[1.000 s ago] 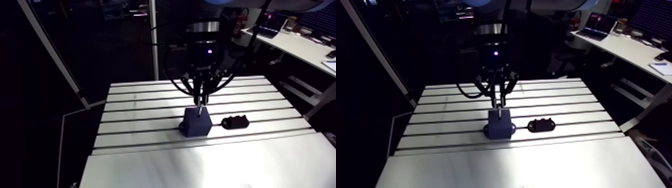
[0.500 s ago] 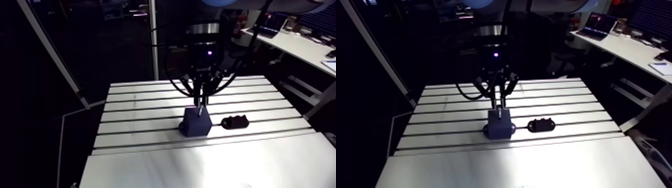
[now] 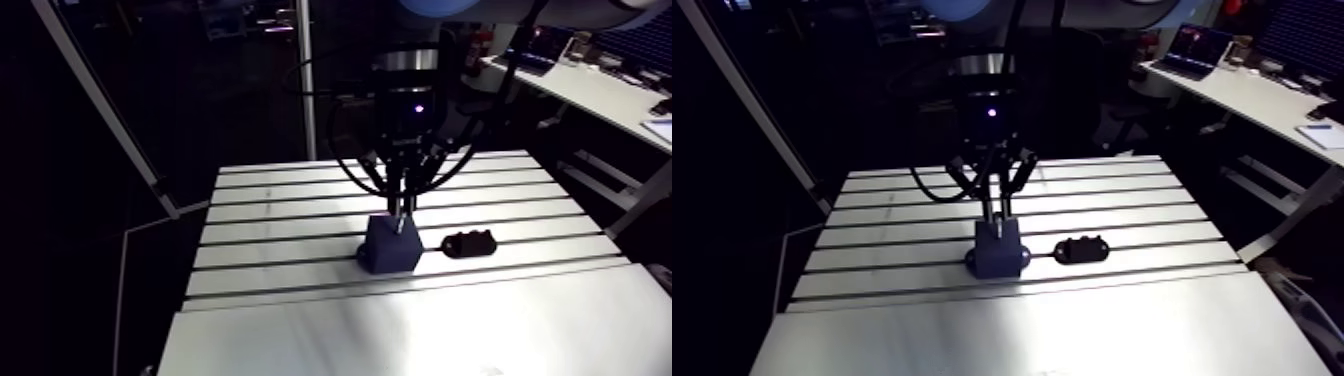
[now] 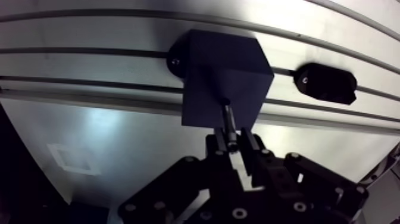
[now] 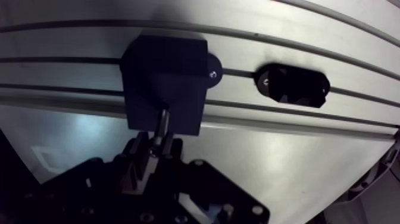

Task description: Pick up the M10 bolt and insert it into the hole until fully seated.

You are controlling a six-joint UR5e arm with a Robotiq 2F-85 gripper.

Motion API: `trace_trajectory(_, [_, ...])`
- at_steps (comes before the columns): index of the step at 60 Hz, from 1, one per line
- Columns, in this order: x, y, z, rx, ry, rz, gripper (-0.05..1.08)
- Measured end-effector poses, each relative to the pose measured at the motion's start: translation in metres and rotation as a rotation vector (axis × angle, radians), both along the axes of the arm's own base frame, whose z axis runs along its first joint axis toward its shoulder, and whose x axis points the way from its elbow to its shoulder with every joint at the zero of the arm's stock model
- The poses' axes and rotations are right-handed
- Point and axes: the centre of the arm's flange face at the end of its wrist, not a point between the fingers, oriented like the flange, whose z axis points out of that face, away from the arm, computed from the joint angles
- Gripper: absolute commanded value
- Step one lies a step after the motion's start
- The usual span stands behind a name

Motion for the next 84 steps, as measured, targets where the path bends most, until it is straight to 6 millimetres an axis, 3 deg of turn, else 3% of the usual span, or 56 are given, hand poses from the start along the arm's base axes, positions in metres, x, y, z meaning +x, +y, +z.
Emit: trace_trajectory(84, [-0.0007,0.0003,-0.008,-0.002,-0.011,-0.002,1.08])
